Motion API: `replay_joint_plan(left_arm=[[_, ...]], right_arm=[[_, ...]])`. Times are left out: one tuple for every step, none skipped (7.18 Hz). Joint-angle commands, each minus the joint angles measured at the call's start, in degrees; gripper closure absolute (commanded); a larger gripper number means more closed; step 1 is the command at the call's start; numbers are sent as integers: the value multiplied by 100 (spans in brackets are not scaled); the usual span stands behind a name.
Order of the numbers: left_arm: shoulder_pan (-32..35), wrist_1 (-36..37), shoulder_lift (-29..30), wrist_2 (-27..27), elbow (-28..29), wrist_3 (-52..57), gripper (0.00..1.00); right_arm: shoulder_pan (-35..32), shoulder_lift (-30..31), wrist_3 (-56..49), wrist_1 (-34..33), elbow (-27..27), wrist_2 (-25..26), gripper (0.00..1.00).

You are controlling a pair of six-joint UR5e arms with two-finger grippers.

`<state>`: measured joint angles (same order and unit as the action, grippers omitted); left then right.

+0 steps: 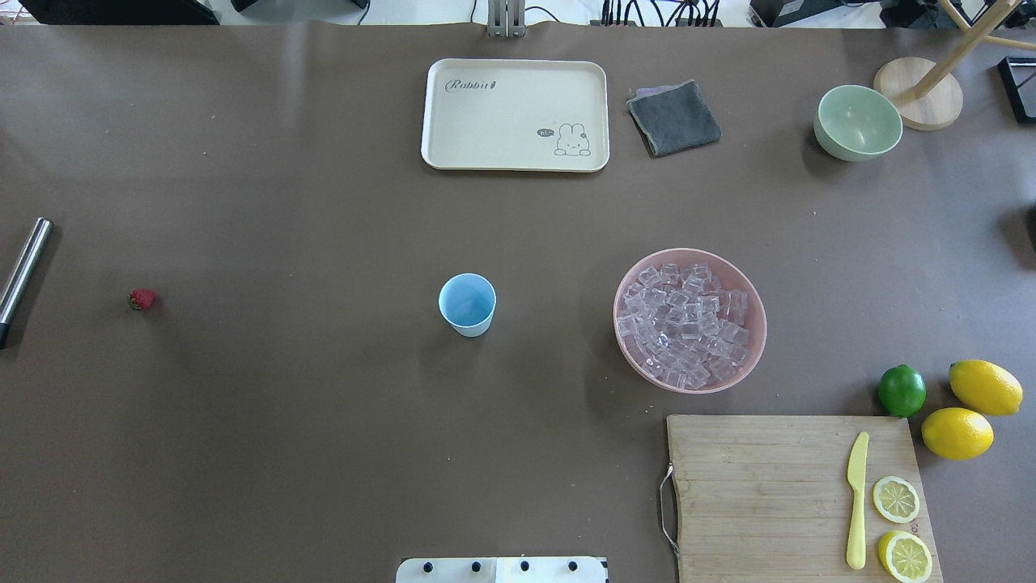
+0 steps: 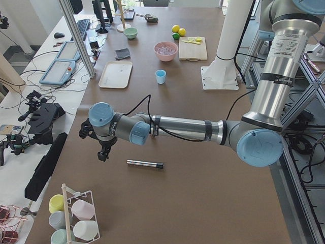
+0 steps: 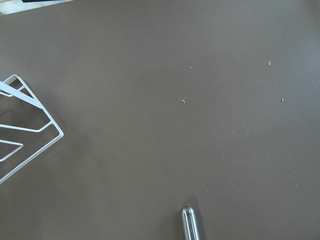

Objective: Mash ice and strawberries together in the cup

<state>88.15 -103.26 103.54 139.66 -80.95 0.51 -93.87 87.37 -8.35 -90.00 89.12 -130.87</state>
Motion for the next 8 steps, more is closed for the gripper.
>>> replay_joint_plan(left_arm=[[0, -27, -18, 9, -25, 28, 1], [0, -201, -18, 9, -17, -16, 1], [0, -212, -27, 9, -17, 1, 1], [0, -212, -27, 0, -34, 10, 1], [0, -229, -19, -113, -104, -7, 1], [-9, -230, -45, -436, -183, -25, 1], [-17, -212, -62, -431, -193, -25, 1], [-17, -195, -45, -439, -167, -25, 1]], right_arm=[[0, -9, 0, 0, 0, 0, 0], [0, -53, 18, 0, 9, -8, 0], [0, -114, 18, 0, 35, -17, 0], [87, -150, 18, 9, 96, 0, 0], [279, -159, 35, 9, 314, 9, 0], [360, -89, 44, 9, 256, -43, 0], [360, -36, 53, 479, 264, -122, 0], [456, 269, 62, 1336, 177, -201, 0]])
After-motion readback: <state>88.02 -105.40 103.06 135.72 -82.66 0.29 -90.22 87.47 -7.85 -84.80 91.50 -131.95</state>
